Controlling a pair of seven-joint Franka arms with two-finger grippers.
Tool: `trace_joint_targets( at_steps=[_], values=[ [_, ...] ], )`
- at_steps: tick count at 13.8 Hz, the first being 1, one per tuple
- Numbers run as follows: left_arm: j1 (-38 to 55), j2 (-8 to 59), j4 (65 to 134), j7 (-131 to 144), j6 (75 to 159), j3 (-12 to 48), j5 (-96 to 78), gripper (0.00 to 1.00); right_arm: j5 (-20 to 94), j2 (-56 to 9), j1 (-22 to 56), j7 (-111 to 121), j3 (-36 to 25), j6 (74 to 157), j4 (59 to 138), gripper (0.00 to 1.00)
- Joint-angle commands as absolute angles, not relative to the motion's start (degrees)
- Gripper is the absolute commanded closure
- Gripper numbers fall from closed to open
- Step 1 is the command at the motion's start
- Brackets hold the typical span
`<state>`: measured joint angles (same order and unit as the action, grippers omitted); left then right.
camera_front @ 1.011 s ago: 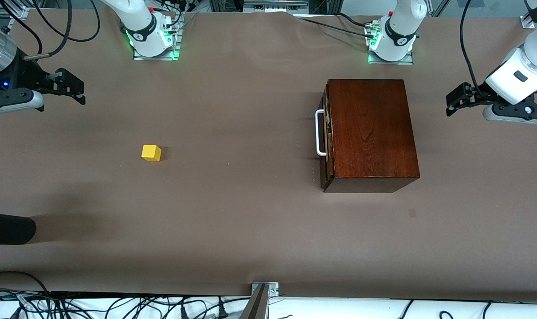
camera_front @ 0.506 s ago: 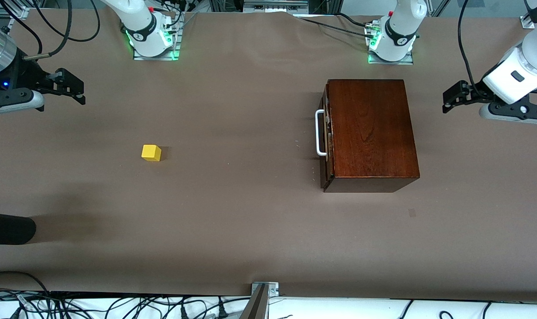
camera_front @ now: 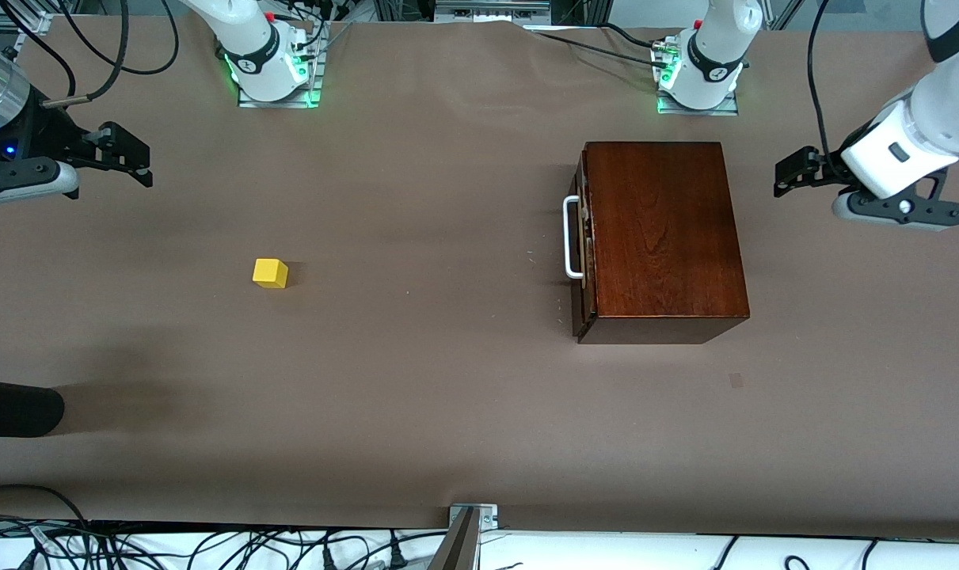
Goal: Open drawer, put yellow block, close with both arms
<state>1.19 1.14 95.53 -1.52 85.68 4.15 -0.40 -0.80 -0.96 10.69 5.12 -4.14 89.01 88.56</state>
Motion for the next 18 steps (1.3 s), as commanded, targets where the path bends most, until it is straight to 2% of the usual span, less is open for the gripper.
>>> trace_joint_targets(
  at_steps=[1,4,8,11,13,18],
  values=[
    [3.06,2.29,93.6,-1.5,83.59,5.26,-2.02,0.0,-0.62,-1.05,10.2,5.71,-3.69,87.98,87.71,0.0],
    [4.22,4.91,93.43,1.91,84.1,12.27,-2.11,0.0,-0.62,-1.05,10.2,5.71,-3.69,87.98,87.71,0.0],
    [5.0,10.62,92.9,19.64,92.44,21.69,-1.41,0.0,-0.62,-1.05,10.2,5.71,-3.69,87.98,87.71,0.0],
    [11.58,17.29,87.9,31.69,94.57,22.41,-0.27,0.0,-0.62,-1.05,10.2,5.71,-3.69,87.98,87.71,0.0],
    [15.45,20.2,88.06,37.33,98.15,22.41,4.54,0.0,-0.62,-1.05,10.2,5.71,-3.69,87.98,87.71,0.0],
    [21.79,26.53,88.77,43.68,98.88,22.33,13.96,0.0,-0.62,-1.05,10.2,5.71,-3.69,87.98,87.71,0.0]
  ],
)
